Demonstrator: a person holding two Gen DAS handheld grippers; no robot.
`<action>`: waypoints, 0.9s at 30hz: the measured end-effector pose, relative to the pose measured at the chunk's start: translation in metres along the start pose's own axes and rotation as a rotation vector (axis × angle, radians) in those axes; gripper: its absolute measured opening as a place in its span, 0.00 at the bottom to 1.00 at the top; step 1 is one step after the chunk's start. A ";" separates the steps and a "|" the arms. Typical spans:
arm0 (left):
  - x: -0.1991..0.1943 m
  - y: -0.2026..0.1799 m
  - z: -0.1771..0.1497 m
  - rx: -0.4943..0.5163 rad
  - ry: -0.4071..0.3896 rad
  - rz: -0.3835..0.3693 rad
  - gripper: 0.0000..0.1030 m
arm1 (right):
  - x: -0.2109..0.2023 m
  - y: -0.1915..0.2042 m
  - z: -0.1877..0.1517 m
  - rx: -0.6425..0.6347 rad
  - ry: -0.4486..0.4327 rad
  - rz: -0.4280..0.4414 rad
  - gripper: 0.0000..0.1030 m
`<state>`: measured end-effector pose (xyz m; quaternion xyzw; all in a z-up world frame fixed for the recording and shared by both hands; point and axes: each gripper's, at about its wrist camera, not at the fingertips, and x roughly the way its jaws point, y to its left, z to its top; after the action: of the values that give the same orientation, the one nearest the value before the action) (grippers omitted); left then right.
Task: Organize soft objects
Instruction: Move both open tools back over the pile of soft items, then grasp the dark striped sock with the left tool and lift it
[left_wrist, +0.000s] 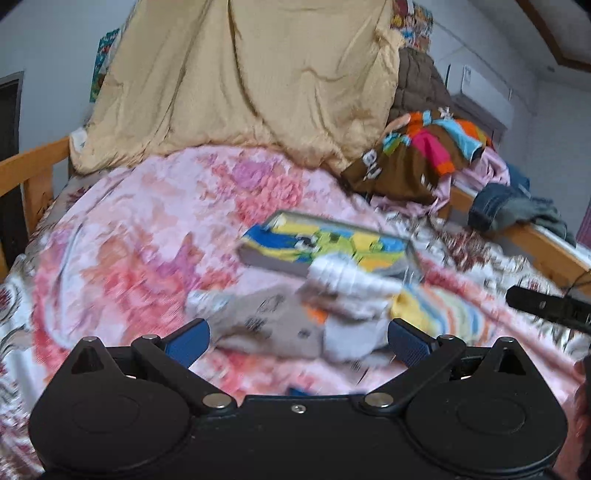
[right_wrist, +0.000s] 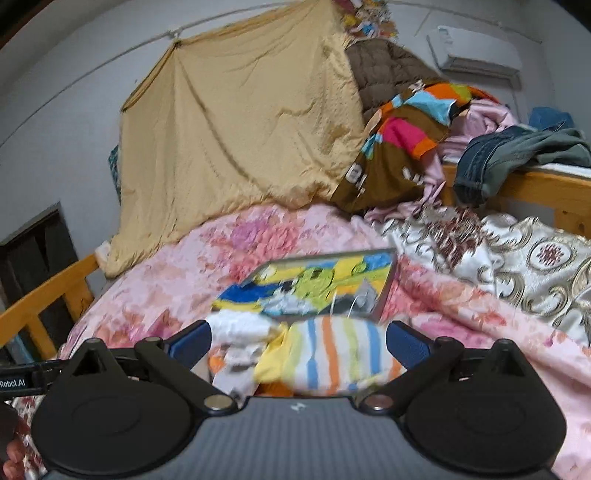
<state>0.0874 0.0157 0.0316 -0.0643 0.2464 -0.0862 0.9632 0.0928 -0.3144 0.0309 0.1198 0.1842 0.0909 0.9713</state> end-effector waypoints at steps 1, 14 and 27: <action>-0.002 0.006 -0.003 -0.003 0.009 0.006 0.99 | -0.001 0.003 -0.003 -0.005 0.015 0.007 1.00; 0.006 0.014 -0.026 0.004 0.138 -0.076 0.99 | 0.003 0.066 -0.042 -0.269 0.185 0.011 1.00; 0.031 -0.012 -0.044 0.153 0.277 -0.145 0.99 | 0.035 0.040 -0.042 -0.099 0.382 -0.019 1.00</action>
<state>0.0910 -0.0061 -0.0192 0.0040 0.3642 -0.1817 0.9134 0.1040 -0.2604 -0.0082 0.0510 0.3615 0.1117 0.9243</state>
